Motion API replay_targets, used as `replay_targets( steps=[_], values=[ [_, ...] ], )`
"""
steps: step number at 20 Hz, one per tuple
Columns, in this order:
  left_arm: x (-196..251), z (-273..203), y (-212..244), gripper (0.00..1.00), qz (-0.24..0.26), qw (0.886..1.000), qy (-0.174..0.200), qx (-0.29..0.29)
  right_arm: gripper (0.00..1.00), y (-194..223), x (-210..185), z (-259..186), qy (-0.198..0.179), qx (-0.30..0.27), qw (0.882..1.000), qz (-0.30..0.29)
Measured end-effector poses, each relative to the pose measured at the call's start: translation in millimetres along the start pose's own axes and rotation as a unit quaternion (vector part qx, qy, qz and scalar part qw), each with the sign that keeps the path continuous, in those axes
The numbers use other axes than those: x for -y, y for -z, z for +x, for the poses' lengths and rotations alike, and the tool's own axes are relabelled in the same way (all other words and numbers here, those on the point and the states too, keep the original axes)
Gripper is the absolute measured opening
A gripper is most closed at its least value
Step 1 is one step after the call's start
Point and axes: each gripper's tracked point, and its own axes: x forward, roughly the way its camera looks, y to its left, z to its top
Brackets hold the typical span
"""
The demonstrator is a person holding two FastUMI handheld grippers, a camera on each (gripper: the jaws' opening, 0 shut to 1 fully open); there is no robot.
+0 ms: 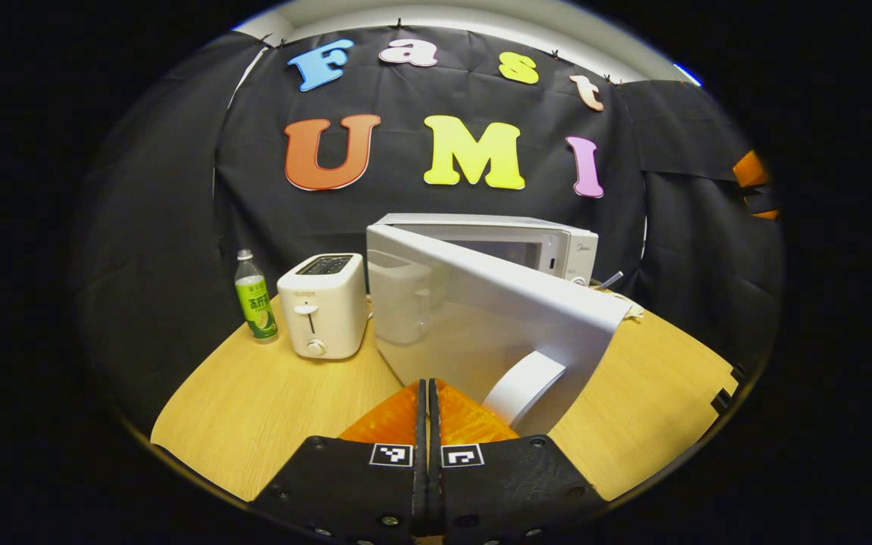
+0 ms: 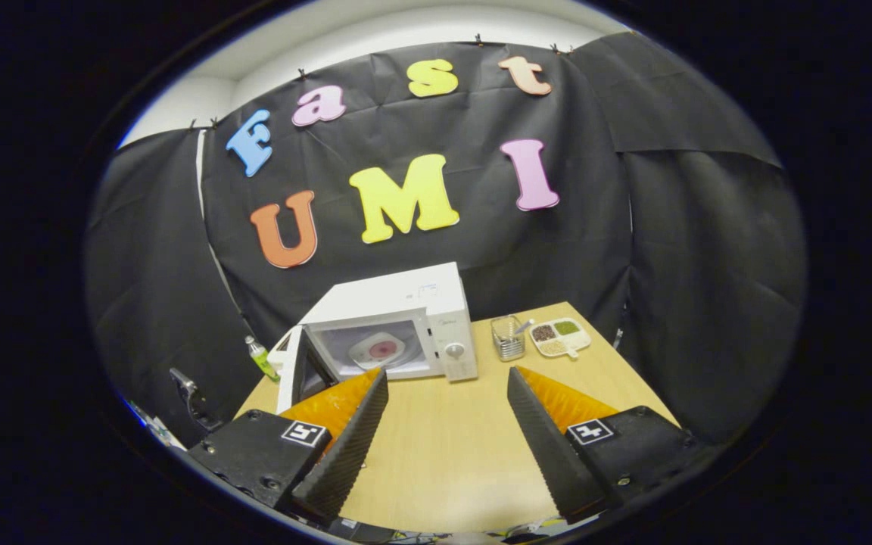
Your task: Open the microwave oven with the left hand, put the food in, and close the microwave oven.
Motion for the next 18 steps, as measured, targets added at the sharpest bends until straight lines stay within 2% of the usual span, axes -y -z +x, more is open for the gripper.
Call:
replay_targets(
  steps=[5, 15, 18],
  values=[
    [38, 18, -16, 0.00, 0.018, 0.999, 0.038, 0.010, 1.00, -5, 17, -1, 0.013, 0.001, 1.000, 0.005],
    [98, 61, -37, 0.00, 0.046, 0.995, 0.089, 0.017, 1.00, -14, 54, 2, 0.045, -0.005, 0.999, 0.016],
    [113, 79, -40, 0.00, 0.041, 0.994, 0.099, 0.015, 1.00, -21, 66, 7, 0.056, -0.002, 0.998, 0.013]
  ],
)
